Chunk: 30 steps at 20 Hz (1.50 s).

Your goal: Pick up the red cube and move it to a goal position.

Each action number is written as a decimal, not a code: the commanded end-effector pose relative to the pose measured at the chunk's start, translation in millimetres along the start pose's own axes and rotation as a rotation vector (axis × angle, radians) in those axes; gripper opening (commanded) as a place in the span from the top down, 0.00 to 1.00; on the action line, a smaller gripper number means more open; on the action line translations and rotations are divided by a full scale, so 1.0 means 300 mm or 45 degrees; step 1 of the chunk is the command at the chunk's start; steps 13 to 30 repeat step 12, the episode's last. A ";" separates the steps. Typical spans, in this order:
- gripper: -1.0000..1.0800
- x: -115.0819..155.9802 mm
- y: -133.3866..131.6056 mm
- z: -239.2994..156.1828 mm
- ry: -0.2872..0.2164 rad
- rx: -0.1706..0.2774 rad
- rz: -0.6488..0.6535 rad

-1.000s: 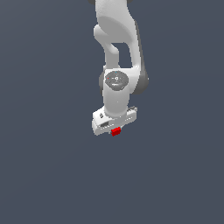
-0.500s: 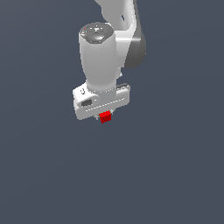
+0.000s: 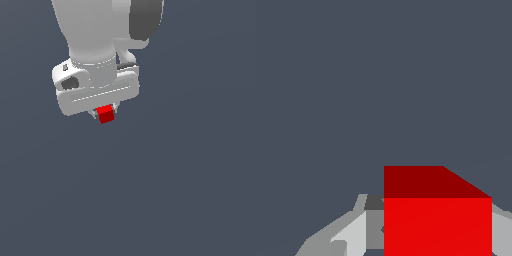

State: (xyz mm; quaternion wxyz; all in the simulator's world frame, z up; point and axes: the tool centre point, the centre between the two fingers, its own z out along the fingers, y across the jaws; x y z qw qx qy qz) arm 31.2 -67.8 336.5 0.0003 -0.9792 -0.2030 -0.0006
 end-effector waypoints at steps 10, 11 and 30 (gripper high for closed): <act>1.00 -0.010 0.054 -0.136 -0.002 0.000 0.000; 1.00 -0.009 0.054 -0.137 -0.002 0.000 0.000; 1.00 -0.009 0.055 -0.138 -0.002 0.000 0.000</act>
